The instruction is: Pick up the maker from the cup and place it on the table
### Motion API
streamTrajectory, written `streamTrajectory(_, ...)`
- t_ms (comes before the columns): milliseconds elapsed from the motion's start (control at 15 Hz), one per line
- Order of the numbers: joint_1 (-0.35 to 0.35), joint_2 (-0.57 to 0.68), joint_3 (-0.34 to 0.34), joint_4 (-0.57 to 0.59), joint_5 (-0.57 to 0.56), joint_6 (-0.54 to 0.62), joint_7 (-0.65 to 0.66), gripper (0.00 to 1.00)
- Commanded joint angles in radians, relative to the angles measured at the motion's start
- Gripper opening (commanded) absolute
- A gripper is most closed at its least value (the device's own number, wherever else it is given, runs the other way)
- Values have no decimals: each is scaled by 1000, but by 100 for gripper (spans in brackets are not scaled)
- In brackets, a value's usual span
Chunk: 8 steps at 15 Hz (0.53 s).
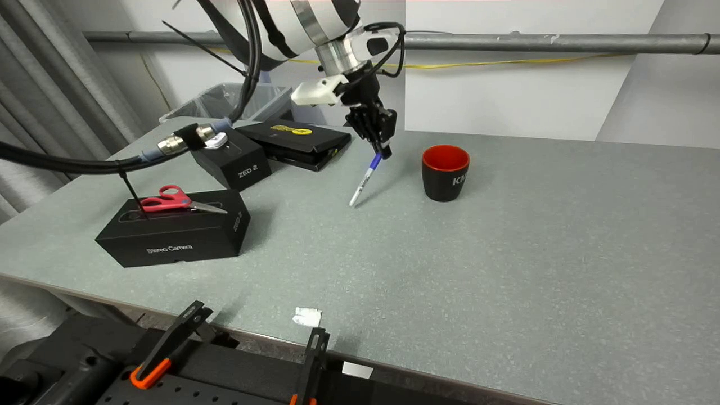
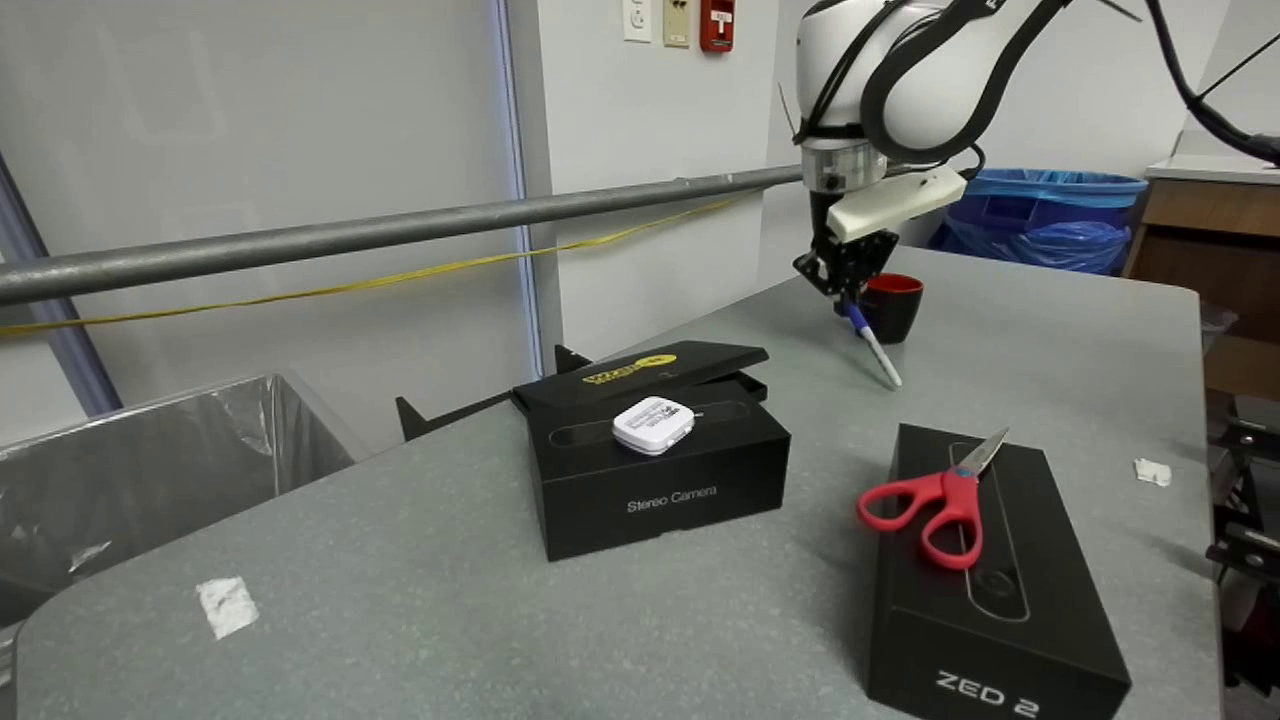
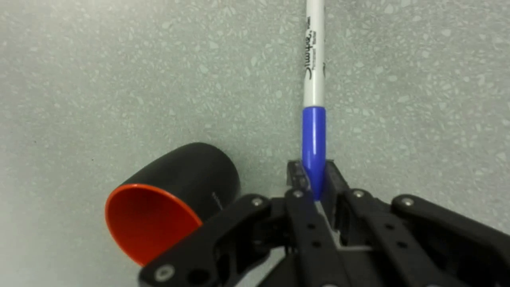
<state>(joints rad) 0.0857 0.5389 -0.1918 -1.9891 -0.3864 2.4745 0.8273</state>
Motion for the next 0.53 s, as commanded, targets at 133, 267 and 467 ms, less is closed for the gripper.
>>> streamTrajectory(133, 51, 125, -50, 151, -15, -93, -10, 47)
streamTrajectory(267, 57, 130, -53, 163, -13, -101, -15, 62)
streamTrajectory(467, 69, 123, -60, 166, -21, -93, -9, 85)
